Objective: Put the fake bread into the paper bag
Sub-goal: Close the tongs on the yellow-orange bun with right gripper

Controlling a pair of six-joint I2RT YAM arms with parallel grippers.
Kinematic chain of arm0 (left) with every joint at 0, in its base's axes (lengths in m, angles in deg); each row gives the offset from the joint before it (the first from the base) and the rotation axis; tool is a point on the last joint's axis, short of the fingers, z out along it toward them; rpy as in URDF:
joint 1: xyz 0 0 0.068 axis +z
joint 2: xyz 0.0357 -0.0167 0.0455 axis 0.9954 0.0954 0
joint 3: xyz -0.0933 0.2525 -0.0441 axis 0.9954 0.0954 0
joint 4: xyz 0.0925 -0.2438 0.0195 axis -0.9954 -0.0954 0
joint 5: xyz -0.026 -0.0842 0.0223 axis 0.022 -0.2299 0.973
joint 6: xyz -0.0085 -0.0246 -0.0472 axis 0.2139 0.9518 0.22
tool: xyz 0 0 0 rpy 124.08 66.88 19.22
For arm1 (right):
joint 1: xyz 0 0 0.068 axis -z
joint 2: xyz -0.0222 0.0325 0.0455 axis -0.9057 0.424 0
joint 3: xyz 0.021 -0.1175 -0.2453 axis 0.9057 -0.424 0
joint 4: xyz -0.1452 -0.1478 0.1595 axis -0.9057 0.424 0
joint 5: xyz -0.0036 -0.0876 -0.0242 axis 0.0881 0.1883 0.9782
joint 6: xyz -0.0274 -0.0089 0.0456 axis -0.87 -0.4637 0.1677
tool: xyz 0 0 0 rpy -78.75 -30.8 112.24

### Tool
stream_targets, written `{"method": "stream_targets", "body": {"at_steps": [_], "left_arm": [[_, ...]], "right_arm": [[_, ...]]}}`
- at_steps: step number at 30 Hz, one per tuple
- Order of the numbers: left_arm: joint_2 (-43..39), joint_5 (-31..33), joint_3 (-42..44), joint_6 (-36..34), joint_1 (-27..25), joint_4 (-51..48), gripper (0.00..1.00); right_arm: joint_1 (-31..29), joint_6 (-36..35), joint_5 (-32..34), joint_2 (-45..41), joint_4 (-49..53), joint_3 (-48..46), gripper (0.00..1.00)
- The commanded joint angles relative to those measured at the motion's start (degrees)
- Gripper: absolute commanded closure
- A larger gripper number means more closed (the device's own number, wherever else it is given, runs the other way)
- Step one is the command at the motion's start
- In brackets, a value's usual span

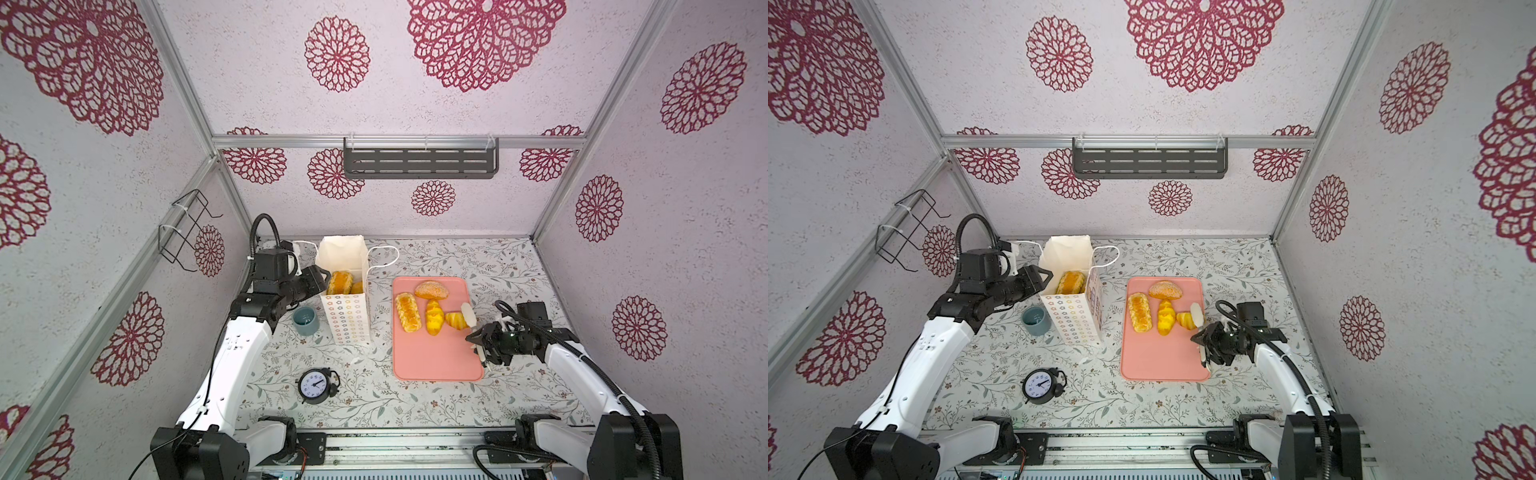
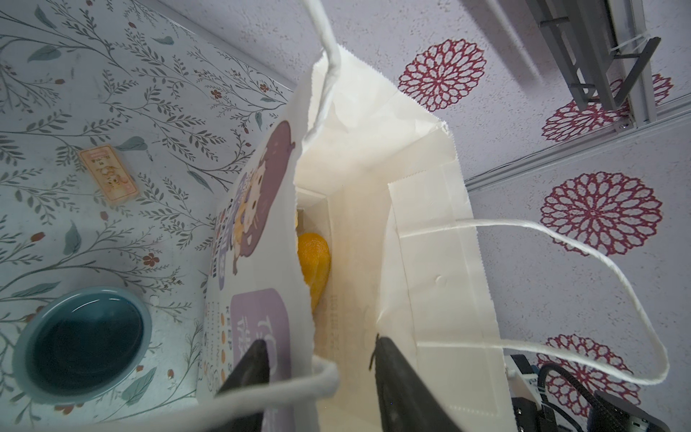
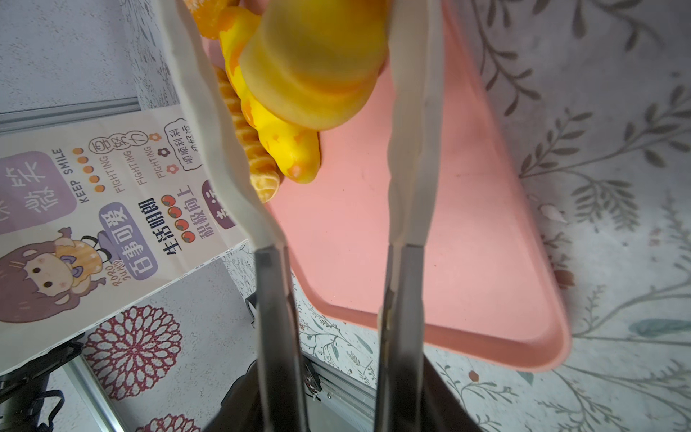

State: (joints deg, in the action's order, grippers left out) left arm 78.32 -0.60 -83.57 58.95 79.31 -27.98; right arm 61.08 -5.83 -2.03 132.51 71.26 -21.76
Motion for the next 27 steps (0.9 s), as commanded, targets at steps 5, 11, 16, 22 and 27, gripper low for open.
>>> {"method": "stream_targets", "body": {"at_steps": [5, 11, 16, 22, 27], "left_arm": [[0.37, 0.53, 0.35, -0.56, -0.83, 0.82, 0.51], [0.29, 0.7, 0.13, -0.73, -0.82, 0.68, 0.51], [0.3, 0.62, 0.13, -0.73, -0.79, 0.7, 0.51], [0.61, 0.4, 0.13, -0.65, -0.8, 0.9, 0.51], [0.65, 0.35, 0.22, -0.7, -0.77, 1.07, 0.51]], "right_arm": [[-0.73, 0.76, -2.05, -3.47, 1.01, 1.72, 0.52], [-0.82, 0.08, -2.22, -6.71, 4.87, 1.81, 0.54], [-1.0, -0.48, -2.32, -9.1, 7.84, 1.24, 0.54], [-1.0, -1.24, -2.15, -10.63, 9.95, -0.09, 0.51], [-1.0, -0.93, -2.05, -11.68, 10.02, -1.36, 0.49]]}}
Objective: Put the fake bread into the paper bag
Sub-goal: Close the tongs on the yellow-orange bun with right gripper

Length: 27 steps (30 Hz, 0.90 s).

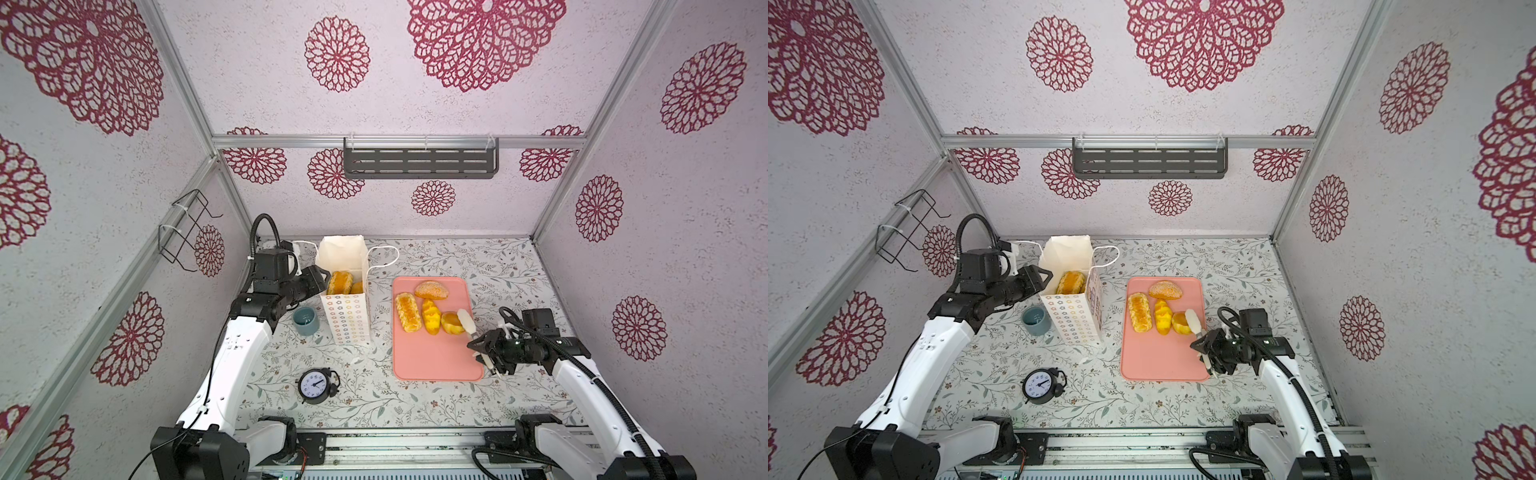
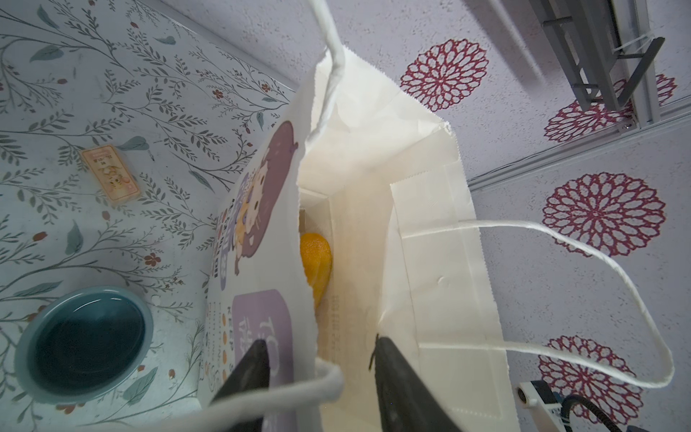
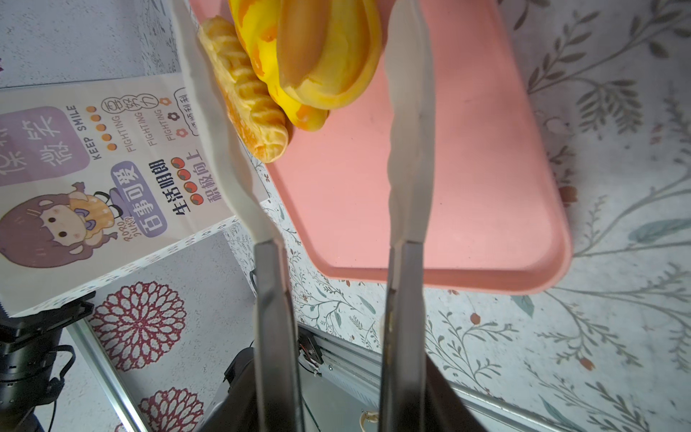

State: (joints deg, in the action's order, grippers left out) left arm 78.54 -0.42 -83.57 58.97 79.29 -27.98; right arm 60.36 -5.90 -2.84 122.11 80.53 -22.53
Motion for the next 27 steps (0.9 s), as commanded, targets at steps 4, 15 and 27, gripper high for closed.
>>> {"method": "stream_targets", "body": {"at_steps": [4, 15, 27], "left_arm": [[0.59, 0.09, 0.4, -0.66, -0.76, 1.25, 0.51], [0.57, 0.27, 0.34, -0.68, -0.74, 1.16, 0.52], [0.36, 0.78, 0.26, -0.97, -0.79, 0.38, 0.52]], "right_arm": [[-0.28, -0.27, -1.66, -0.89, -1.07, -1.92, 0.48], [-0.88, 0.97, -2.38, 2.53, -5.67, -1.36, 0.49], [-3.97, 1.66, -1.42, 8.74, -10.37, 0.95, 0.52]]}}
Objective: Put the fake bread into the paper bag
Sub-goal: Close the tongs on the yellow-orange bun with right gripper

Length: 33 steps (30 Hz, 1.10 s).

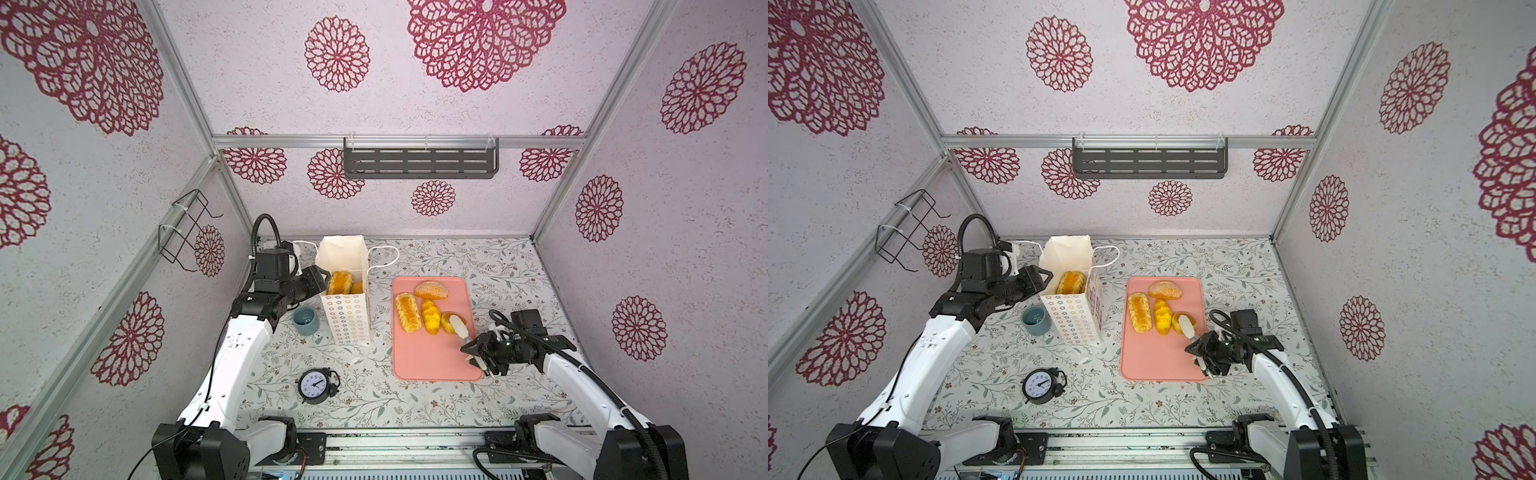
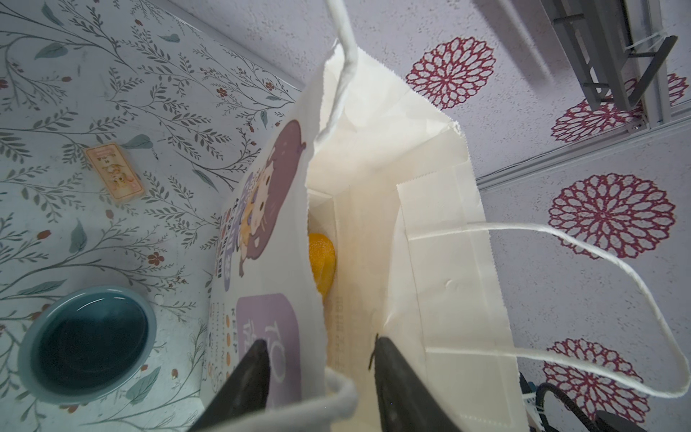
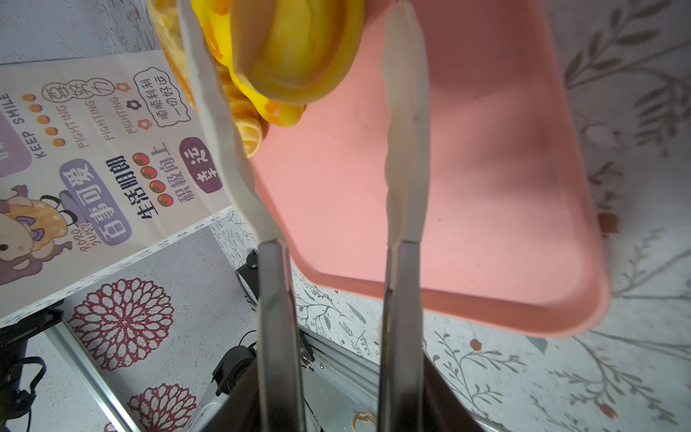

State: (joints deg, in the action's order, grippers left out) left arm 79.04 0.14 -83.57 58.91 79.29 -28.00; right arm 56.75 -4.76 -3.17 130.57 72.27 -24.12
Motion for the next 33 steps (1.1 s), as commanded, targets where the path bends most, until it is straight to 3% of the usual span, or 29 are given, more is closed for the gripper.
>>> {"method": "stream_targets", "body": {"at_steps": [1, 17, 33], "left_arm": [[-0.17, 0.14, 0.35, -0.8, -0.74, 0.4, 0.52], [-0.5, 0.31, 0.04, -0.96, -0.74, -0.18, 0.52], [-1.46, 1.8, -1.98, -1.16, -0.74, -2.24, 0.51]], "right_arm": [[-0.36, 0.41, -0.81, 0.49, -2.11, 2.76, 0.52], [-0.36, -0.81, 1.43, 1.56, -2.6, 2.61, 0.62], [-0.36, -6.56, 8.24, -6.85, 9.51, 7.43, 0.73]]}}
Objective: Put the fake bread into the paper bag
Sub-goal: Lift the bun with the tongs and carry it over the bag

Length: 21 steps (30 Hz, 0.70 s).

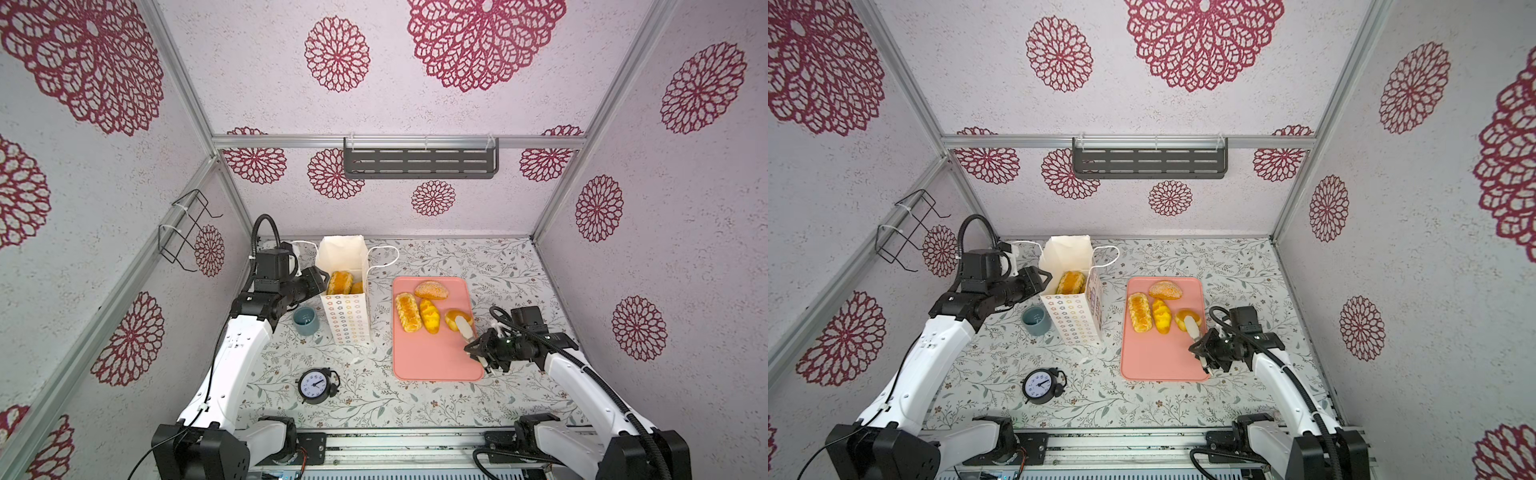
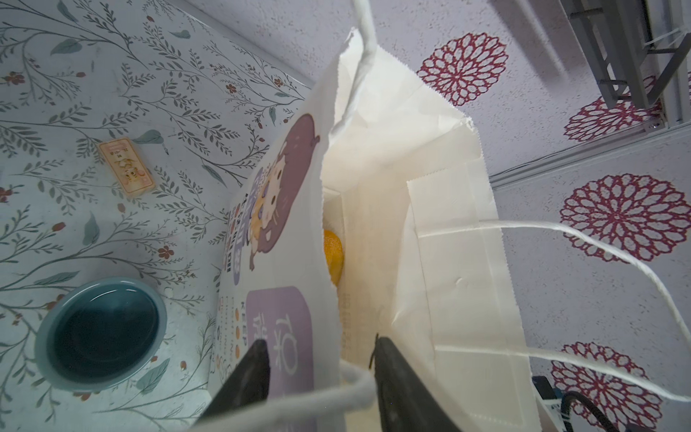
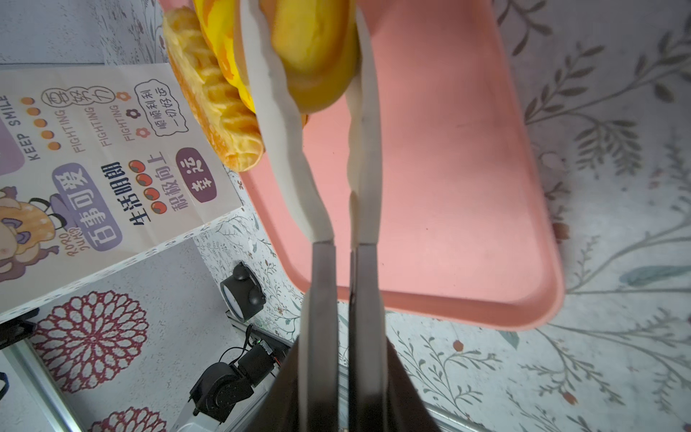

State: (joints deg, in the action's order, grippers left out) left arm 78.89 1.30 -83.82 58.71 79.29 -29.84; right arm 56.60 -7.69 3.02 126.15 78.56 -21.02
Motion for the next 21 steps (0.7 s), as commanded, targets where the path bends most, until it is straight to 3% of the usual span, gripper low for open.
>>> {"method": "stream_targets", "body": {"at_steps": [1, 11, 21], "left_arm": [[-1.46, 0.8, -1.81, -0.84, -0.74, -0.46, 0.52], [-2.63, 1.35, -2.1, 0.26, -0.76, -1.09, 0.57], [-4.3, 2.41, -1.06, 0.26, -0.74, -2.17, 0.67]], "right_arm": [[-0.21, -4.43, 2.94, -3.03, 4.45, 5.57, 0.73], [-3.86, -6.86, 9.77, -3.58, 10.41, 22.59, 0.73], [-22.23, -3.56, 17.9, 5.38, 2.46, 42.61, 0.74]]}}
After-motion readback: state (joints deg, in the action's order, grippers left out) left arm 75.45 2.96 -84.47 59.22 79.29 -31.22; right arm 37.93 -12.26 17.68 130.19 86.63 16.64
